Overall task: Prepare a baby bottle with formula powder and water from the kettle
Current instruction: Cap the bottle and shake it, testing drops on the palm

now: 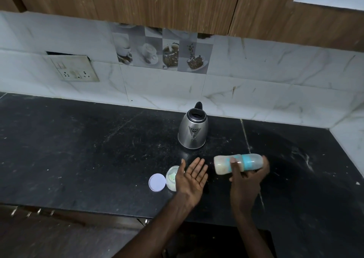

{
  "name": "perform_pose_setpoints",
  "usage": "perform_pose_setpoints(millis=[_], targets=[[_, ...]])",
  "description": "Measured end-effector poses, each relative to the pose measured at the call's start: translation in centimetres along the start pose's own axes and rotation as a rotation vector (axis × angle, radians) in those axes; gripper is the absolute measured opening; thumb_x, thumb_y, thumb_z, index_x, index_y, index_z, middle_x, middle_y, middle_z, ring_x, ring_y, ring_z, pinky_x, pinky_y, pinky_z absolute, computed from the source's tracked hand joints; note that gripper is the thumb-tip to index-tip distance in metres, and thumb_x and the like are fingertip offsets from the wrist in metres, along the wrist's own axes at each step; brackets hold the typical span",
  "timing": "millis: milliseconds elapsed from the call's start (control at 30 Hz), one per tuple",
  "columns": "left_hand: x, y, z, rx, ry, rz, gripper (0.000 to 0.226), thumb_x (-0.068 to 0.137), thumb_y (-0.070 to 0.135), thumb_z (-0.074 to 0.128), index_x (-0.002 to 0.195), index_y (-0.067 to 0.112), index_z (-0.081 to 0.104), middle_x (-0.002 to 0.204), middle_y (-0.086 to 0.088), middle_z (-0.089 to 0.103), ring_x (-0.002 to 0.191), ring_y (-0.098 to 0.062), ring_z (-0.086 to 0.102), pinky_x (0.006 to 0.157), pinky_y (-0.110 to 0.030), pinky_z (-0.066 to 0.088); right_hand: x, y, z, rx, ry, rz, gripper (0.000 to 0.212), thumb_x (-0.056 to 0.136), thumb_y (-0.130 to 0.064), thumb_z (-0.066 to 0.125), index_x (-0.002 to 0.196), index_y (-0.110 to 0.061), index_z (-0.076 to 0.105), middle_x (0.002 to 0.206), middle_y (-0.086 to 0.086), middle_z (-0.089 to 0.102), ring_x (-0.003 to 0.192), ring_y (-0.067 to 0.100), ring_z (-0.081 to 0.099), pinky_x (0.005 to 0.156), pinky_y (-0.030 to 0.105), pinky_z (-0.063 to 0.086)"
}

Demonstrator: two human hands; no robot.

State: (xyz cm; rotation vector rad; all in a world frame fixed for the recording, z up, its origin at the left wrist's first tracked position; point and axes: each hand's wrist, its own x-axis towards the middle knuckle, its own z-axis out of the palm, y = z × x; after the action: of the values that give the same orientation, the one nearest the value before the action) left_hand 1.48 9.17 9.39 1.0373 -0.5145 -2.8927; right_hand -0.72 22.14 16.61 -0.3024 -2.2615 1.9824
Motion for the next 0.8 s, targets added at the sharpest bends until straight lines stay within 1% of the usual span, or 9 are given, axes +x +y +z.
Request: perform_pose_setpoints(millis=[100, 167, 267, 400, 533, 567, 667, 700, 800], targets=[[0.1, -0.4, 0.1, -0.048, -0.002, -0.013, 0.063, 0.105, 0.056, 0.052, 0.137, 0.004, 0.069, 0.134, -0.014, 0.075, 0.134, -0.032, 0.064, 0.126, -0.05, 0.039, -0.7, 0.8, -0.1, -0.176, -0.21, -0.031, 0.087, 0.085, -0.034, 0.086, 0.151, -0.052, 0.031, 0.117, -0.003, 0.074, 0.093, 0.012, 0.076, 0.077, 0.039, 0.065], [0.2, -0.6, 0.3, -0.03, -0.004, -0.01, 0.063, 0.105, 0.056, 0.052, 0.137, 0.005, 0.069, 0.136, -0.013, 0.074, 0.134, -0.03, 0.065, 0.126, -0.047, 0.039, -0.1, 0.8, -0.6, -0.127, -0.131, -0.034, 0.083, 0.085, -0.036, 0.086, 0.149, -0.05, 0.034, 0.116, -0.002, 0.074, 0.092, 0.011, 0.075, 0.076, 0.041, 0.065], [0.2, -0.9, 0.6, 0.016, -0.009, -0.009, 0.062, 0.105, 0.058, 0.049, 0.138, 0.009, 0.07, 0.136, -0.009, 0.075, 0.135, -0.027, 0.065, 0.125, -0.042, 0.039, 0.6, 0.5, -0.9, -0.006, 0.051, 0.012, 0.083, 0.089, -0.039, 0.081, 0.152, -0.048, 0.027, 0.126, 0.004, 0.07, 0.097, 0.021, 0.075, 0.074, 0.042, 0.065], [0.4, -1.5, 0.4, 0.018, 0.0, -0.027, 0.062, 0.106, 0.056, 0.05, 0.138, 0.006, 0.069, 0.135, -0.012, 0.075, 0.133, -0.03, 0.066, 0.124, -0.046, 0.042, 0.1, 0.8, -0.9, -0.151, -0.186, -0.029, 0.085, 0.084, -0.035, 0.086, 0.149, -0.052, 0.033, 0.113, -0.004, 0.075, 0.089, 0.012, 0.076, 0.07, 0.033, 0.062], [0.7, -1.6, 0.7, 0.055, -0.004, -0.02, 0.063, 0.105, 0.059, 0.047, 0.139, 0.011, 0.069, 0.136, -0.007, 0.075, 0.134, -0.026, 0.065, 0.126, -0.043, 0.038, 1.5, 0.4, -1.6, 0.02, 0.085, 0.018, 0.087, 0.089, -0.038, 0.082, 0.154, -0.05, 0.026, 0.131, 0.006, 0.069, 0.102, 0.023, 0.075, 0.061, 0.02, 0.06], [0.8, -1.6, 0.6, 0.047, 0.002, -0.02, 0.063, 0.105, 0.059, 0.047, 0.139, 0.01, 0.069, 0.136, -0.008, 0.075, 0.135, -0.026, 0.065, 0.127, -0.044, 0.037, 1.3, 0.2, -1.4, 0.013, 0.069, 0.034, 0.086, 0.089, -0.039, 0.081, 0.153, -0.051, 0.025, 0.131, 0.006, 0.069, 0.102, 0.024, 0.075, 0.061, 0.02, 0.06], [0.9, -1.8, 0.6, 0.031, 0.005, -0.028, 0.063, 0.105, 0.058, 0.049, 0.137, 0.007, 0.07, 0.137, -0.012, 0.074, 0.135, -0.03, 0.065, 0.126, -0.048, 0.039, 0.2, 0.9, -0.9, -0.094, -0.157, 0.027, 0.085, 0.087, -0.037, 0.084, 0.152, -0.051, 0.03, 0.115, 0.0, 0.075, 0.09, 0.02, 0.076, 0.056, 0.02, 0.057], [0.9, -1.9, 0.6, 0.038, 0.004, -0.026, 0.063, 0.105, 0.058, 0.049, 0.136, 0.007, 0.07, 0.136, -0.011, 0.075, 0.134, -0.03, 0.065, 0.126, -0.048, 0.04, 0.2, 1.0, -0.9, -0.089, -0.148, 0.015, 0.085, 0.087, -0.035, 0.084, 0.152, -0.05, 0.031, 0.116, -0.001, 0.074, 0.092, 0.017, 0.076, 0.056, 0.021, 0.057], [0.7, -2.0, 0.8, 0.06, -0.002, -0.021, 0.064, 0.105, 0.06, 0.048, 0.139, 0.01, 0.069, 0.134, -0.008, 0.076, 0.131, -0.025, 0.067, 0.12, -0.041, 0.045, 0.4, 0.8, -0.9, 0.041, 0.058, 0.052, 0.086, 0.089, -0.035, 0.082, 0.154, -0.048, 0.027, 0.129, 0.003, 0.069, 0.098, 0.015, 0.074, 0.061, 0.026, 0.06]])
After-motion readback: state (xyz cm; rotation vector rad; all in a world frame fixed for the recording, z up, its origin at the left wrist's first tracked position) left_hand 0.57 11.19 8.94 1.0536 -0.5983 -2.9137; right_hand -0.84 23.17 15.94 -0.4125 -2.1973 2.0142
